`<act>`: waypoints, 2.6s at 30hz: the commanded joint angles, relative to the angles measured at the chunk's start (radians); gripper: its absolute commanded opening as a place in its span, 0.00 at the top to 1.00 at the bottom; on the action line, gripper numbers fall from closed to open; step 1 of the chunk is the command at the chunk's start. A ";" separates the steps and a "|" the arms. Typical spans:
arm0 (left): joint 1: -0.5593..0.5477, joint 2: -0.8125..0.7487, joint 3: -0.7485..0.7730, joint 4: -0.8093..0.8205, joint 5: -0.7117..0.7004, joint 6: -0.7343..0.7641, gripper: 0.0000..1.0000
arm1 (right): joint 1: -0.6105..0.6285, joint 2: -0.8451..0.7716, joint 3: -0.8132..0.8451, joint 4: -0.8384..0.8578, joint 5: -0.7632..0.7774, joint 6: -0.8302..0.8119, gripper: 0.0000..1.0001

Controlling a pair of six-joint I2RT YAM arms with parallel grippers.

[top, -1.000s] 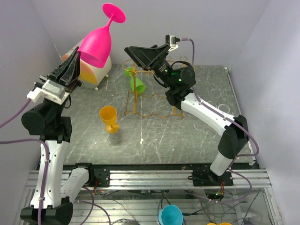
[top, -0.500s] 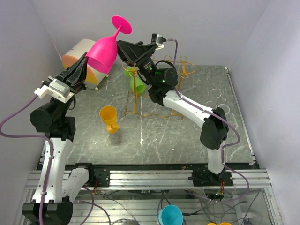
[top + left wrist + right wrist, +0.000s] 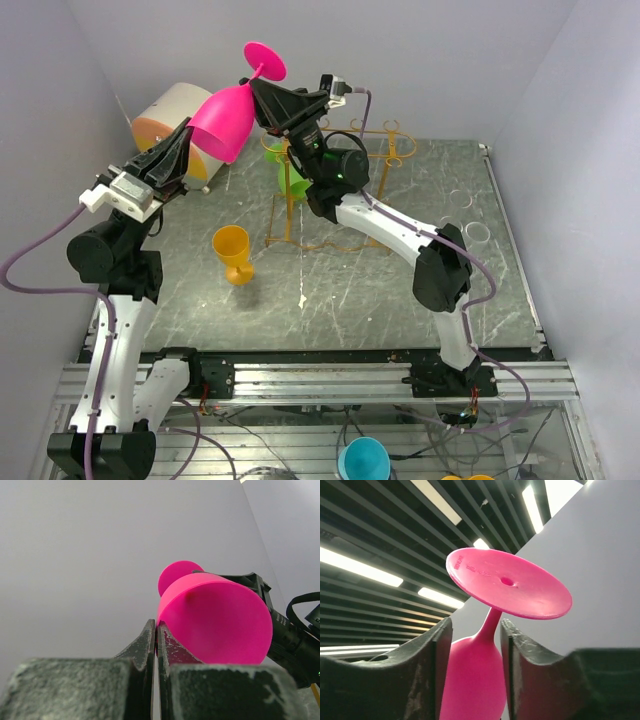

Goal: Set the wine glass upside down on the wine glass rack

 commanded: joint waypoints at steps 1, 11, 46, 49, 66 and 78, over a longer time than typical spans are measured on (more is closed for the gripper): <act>0.006 -0.008 -0.005 0.066 0.005 -0.005 0.93 | 0.003 0.019 0.048 0.052 0.019 0.018 0.63; 0.006 -0.002 -0.004 0.071 0.013 0.021 0.93 | 0.003 0.018 0.038 0.067 0.011 0.037 0.80; 0.006 0.052 0.537 -1.497 -0.302 0.278 0.05 | -0.294 -0.599 0.005 -0.928 0.140 -0.996 1.00; 0.006 0.100 0.547 -1.575 -0.307 0.281 0.05 | -0.399 -0.661 -0.030 -0.990 0.176 -1.083 1.00; 0.069 0.087 0.423 -1.566 -0.189 0.240 0.09 | -0.967 -0.482 -0.336 -0.705 -0.301 -1.134 1.00; 0.088 0.082 0.347 -1.542 -0.109 0.224 0.11 | -0.910 -0.242 -0.352 -0.528 -0.601 -1.304 1.00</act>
